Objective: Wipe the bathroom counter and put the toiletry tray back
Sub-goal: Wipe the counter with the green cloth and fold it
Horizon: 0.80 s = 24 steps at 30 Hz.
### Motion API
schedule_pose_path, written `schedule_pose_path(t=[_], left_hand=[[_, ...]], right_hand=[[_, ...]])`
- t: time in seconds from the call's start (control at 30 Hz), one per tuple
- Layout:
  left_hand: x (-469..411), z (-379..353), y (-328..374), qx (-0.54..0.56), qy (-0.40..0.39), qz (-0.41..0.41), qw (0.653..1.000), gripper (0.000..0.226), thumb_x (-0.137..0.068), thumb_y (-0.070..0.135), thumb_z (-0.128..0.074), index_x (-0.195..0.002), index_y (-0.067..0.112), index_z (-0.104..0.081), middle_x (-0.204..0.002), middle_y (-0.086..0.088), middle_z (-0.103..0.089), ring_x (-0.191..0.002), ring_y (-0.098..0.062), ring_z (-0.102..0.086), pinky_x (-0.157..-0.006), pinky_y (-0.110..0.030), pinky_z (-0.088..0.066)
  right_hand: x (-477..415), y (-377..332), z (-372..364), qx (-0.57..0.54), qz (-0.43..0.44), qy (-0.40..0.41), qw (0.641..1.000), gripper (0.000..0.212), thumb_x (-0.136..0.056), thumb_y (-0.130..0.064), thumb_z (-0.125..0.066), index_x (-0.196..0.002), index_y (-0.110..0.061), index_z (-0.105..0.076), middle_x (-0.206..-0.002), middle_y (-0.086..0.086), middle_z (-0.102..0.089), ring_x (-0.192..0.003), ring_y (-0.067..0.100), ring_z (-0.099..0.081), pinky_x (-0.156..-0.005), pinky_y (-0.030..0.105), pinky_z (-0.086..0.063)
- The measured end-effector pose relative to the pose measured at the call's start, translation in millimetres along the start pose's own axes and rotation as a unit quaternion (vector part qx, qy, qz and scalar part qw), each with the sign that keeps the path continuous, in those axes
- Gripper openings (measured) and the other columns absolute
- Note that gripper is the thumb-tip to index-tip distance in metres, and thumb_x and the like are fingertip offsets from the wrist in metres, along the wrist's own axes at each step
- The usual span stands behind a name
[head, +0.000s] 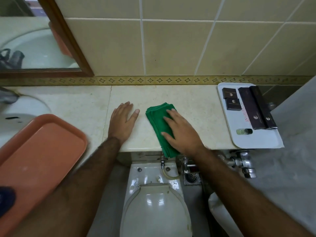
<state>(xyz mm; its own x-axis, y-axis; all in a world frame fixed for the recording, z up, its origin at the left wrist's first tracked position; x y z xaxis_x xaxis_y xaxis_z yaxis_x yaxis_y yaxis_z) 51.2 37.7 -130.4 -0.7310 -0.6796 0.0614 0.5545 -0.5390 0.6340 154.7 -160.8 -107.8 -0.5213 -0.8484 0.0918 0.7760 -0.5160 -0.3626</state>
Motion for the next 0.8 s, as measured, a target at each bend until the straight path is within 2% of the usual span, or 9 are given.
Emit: schedule_pose_path(t=[0.07, 0.17, 0.27, 0.4, 0.47, 0.53, 0.63, 0.73, 0.8], left_hand=[[0.6, 4.1, 15.6, 0.022, -0.006, -0.01, 1.0, 0.06, -0.102, 0.052, -0.049, -0.152, 0.02, -0.048, -0.16, -0.002, -0.045, -0.148, -0.022, -0.039, -0.124, -0.044, -0.03], [-3.5, -13.2, 61.3, -0.006, -0.058, -0.042, 0.997, 0.07, -0.097, 0.051, -0.059, -0.156, 0.018, -0.04, -0.154, -0.006, -0.051, -0.14, -0.025, -0.048, -0.118, -0.046, -0.039], [-12.0, -35.4, 87.5, -0.092, -0.109, -0.006, 0.99, 0.069, -0.091, 0.045, -0.069, -0.147, 0.01, -0.049, -0.139, -0.014, -0.059, -0.127, -0.031, -0.056, -0.105, -0.041, -0.048], [-19.1, -41.5, 91.4, -0.081, -0.125, 0.053, 0.987, 0.024, -0.087, 0.024, -0.071, -0.103, 0.007, -0.068, -0.108, -0.012, -0.071, -0.099, -0.028, -0.065, -0.072, -0.03, -0.048], [-19.7, -38.5, 87.8, -0.053, -0.131, 0.071, 0.987, 0.015, -0.083, 0.019, -0.07, -0.085, 0.005, -0.066, -0.086, -0.008, -0.067, -0.088, -0.027, -0.067, -0.058, -0.027, -0.042], [-19.1, -31.7, 81.3, -0.01, -0.131, 0.088, 0.987, 0.022, -0.078, 0.021, -0.072, -0.083, 0.0, -0.07, -0.075, -0.006, -0.064, -0.077, -0.023, -0.064, -0.053, -0.027, -0.044], [-15.5, -11.3, 63.5, 0.089, -0.106, 0.111, 0.984, 0.023, -0.075, 0.031, -0.072, -0.08, 0.008, -0.071, -0.077, -0.002, -0.069, -0.07, -0.015, -0.064, -0.056, -0.028, -0.05], [-13.4, 20.8, 31.8, 0.219, -0.066, 0.157, 0.961, 0.02, -0.077, 0.03, -0.073, -0.091, 0.016, -0.071, -0.09, -0.003, -0.075, -0.081, -0.016, -0.072, -0.06, -0.027, -0.056], [-18.0, 53.1, 5.8, 0.238, -0.026, 0.17, 0.956, 0.021, -0.077, 0.026, -0.076, -0.095, 0.016, -0.071, -0.094, -0.005, -0.076, -0.086, -0.019, -0.074, -0.068, -0.031, -0.062]], right_hand=[[29.2, 22.2, 19.7, -0.003, -0.116, 0.097, 0.988, 0.041, -0.098, -0.042, -0.059, -0.127, -0.014, -0.065, -0.131, 0.006, -0.062, -0.121, 0.022, -0.057, -0.102, 0.041, -0.053], [61.8, 53.8, 23.6, -0.013, -0.264, 0.081, 0.961, 0.034, -0.09, -0.052, -0.07, -0.094, -0.019, -0.066, -0.088, 0.0, -0.068, -0.076, 0.015, -0.063, -0.066, 0.032, -0.056], [65.9, 60.0, 10.9, -0.05, -0.309, 0.002, 0.95, 0.041, -0.085, -0.051, -0.078, -0.097, -0.014, -0.067, -0.086, 0.001, -0.068, -0.077, 0.018, -0.065, -0.065, 0.032, -0.056], [63.4, 69.1, 10.6, -0.156, -0.365, -0.009, 0.918, 0.04, -0.077, -0.042, -0.089, -0.081, -0.007, -0.068, -0.078, 0.0, -0.07, -0.066, 0.013, -0.062, -0.05, 0.025, -0.042], [60.0, 69.9, 9.9, -0.194, -0.374, -0.027, 0.907, 0.031, -0.076, -0.034, -0.091, -0.07, -0.013, -0.069, -0.071, -0.001, -0.07, -0.064, 0.01, -0.062, -0.051, 0.024, -0.041], [54.6, 64.1, 12.8, -0.23, -0.37, -0.03, 0.9, 0.025, -0.077, -0.026, -0.09, -0.069, -0.016, -0.068, -0.074, -0.002, -0.072, -0.072, 0.011, -0.067, -0.054, 0.024, -0.045], [39.4, 51.7, 24.8, -0.296, -0.349, -0.004, 0.889, 0.017, -0.076, -0.019, -0.087, -0.079, -0.011, -0.073, -0.082, 0.001, -0.075, -0.086, 0.018, -0.073, -0.064, 0.027, -0.054], [13.1, 27.0, 33.0, -0.375, -0.306, 0.015, 0.875, 0.018, -0.075, -0.012, -0.089, -0.08, -0.009, -0.072, -0.087, 0.008, -0.078, -0.088, 0.026, -0.077, -0.078, 0.04, -0.066], [-9.7, 2.6, 34.1, -0.405, -0.282, 0.021, 0.87, 0.02, -0.075, -0.008, -0.09, -0.081, -0.008, -0.071, -0.087, 0.01, -0.078, -0.086, 0.027, -0.079, -0.076, 0.041, -0.068]])
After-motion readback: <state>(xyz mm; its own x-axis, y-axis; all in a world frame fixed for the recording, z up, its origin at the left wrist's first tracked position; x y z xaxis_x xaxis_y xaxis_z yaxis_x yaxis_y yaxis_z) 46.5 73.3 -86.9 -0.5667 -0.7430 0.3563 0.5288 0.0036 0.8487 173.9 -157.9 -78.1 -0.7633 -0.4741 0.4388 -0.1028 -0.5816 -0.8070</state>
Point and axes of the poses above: each hand's wrist, its own x-axis away from the middle knuckle, its own z-axis out of the back of the hand, y = z × x, the point moved 8 cm from there along -x, towards the middle knuckle
